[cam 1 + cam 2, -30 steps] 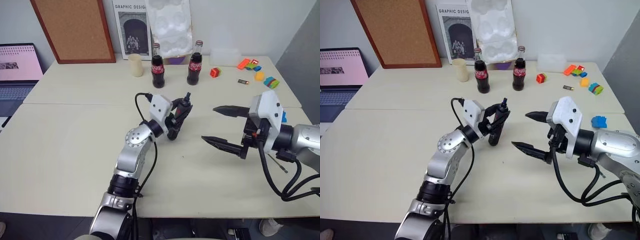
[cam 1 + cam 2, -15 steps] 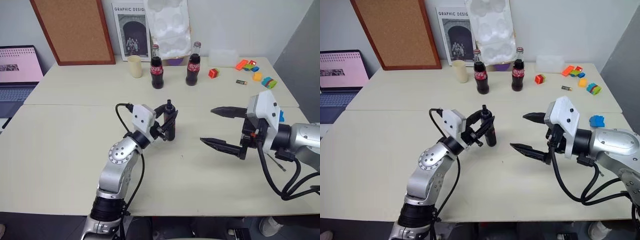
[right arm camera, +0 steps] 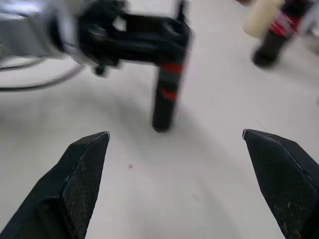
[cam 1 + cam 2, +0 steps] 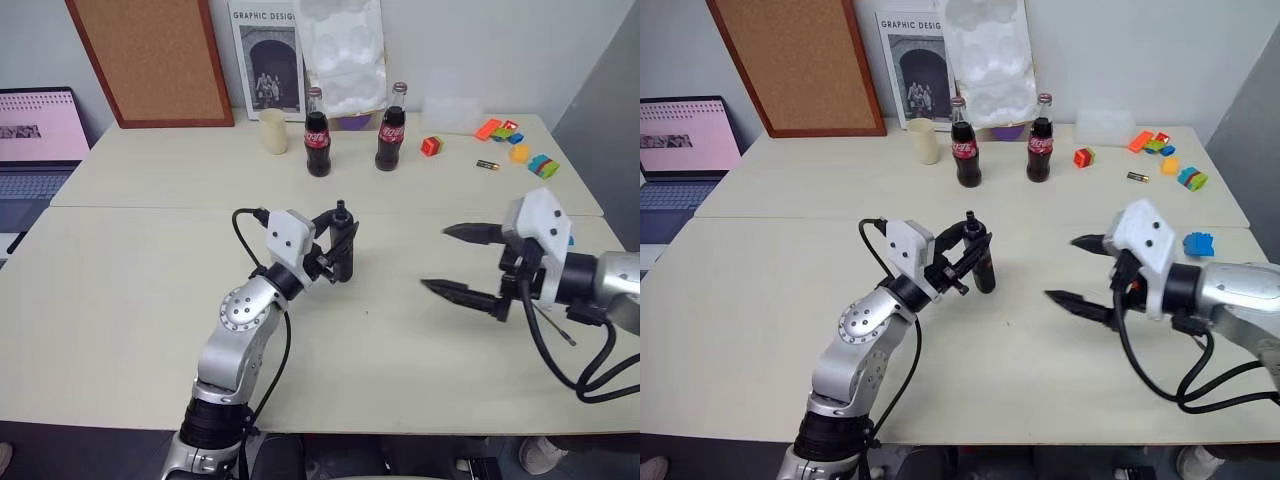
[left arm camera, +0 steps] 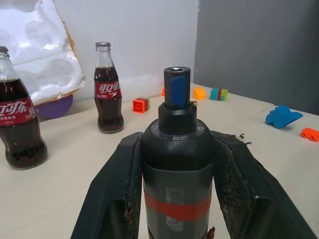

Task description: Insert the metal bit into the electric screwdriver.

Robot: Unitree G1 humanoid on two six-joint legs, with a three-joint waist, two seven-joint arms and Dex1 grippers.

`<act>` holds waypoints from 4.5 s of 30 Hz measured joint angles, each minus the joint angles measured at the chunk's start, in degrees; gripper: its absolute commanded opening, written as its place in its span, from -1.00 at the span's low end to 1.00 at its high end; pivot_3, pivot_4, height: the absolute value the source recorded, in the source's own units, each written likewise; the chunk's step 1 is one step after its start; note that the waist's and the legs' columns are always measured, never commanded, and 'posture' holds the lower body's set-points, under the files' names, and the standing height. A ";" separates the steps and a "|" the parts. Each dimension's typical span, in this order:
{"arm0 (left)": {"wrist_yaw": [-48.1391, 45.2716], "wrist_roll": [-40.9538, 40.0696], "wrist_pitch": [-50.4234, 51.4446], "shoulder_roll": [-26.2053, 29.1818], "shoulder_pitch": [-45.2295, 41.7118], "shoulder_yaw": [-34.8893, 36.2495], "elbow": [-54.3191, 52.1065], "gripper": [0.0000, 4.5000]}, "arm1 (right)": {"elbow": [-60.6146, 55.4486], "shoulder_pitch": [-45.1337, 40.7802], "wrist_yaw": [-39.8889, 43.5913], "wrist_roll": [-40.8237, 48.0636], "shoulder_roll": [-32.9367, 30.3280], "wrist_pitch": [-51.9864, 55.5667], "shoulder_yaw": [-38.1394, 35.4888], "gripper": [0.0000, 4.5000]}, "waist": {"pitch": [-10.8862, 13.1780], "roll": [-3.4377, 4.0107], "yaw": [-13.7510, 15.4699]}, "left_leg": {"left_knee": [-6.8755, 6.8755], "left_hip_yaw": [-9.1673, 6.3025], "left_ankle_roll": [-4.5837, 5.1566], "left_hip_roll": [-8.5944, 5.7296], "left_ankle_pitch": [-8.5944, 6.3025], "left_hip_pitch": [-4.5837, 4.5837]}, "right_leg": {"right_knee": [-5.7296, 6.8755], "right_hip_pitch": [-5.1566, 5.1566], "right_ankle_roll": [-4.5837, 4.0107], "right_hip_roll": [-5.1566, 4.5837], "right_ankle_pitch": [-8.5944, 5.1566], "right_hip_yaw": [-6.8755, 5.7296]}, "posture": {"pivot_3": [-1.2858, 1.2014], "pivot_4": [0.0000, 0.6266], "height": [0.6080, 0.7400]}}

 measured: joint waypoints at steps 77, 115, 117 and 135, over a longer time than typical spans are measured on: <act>-2.29 1.95 -2.40 0.99 -3.61 -1.89 3.02 -0.27 | 20.04 -6.41 8.93 -18.22 5.85 10.78 2.47 -1.00 | -0.06 0.16 -0.20 | -0.07 0.08 0.00 -0.03 0.00 -0.16 | -0.47 0.00 0.30 -0.03 0.16 0.04 | 0.03 -0.52 1.00; -5.20 -1.66 -6.07 -4.94 -13.37 -1.44 18.33 -0.27 | 8.07 -17.04 -12.62 -12.26 42.90 -15.10 9.86 -1.00 | -0.05 0.17 -0.14 | -0.08 -0.04 0.00 -0.02 0.00 -0.57 | -0.49 -0.27 0.28 -0.07 0.18 -0.11 | 0.03 -0.52 1.00; -4.99 -1.66 -6.07 -4.94 -13.36 -1.45 18.33 -0.27 | 8.50 -16.99 -12.53 -12.90 43.07 -16.79 10.39 -1.00 | -0.05 0.17 -0.14 | -0.08 -0.05 0.00 -0.01 0.00 -0.56 | -0.49 -0.27 0.28 -0.06 0.18 -0.12 | 0.03 -0.52 1.00; -6.29 -1.42 -6.16 -3.96 -13.28 -2.22 17.88 -0.27 | 16.97 -15.54 -8.49 -19.95 42.88 -27.89 15.62 -1.00 | -0.06 0.18 -0.16 | -0.08 -0.05 0.00 -0.02 0.00 -0.54 | -0.47 -0.27 0.28 -0.06 0.18 -0.12 | 0.03 -0.52 1.00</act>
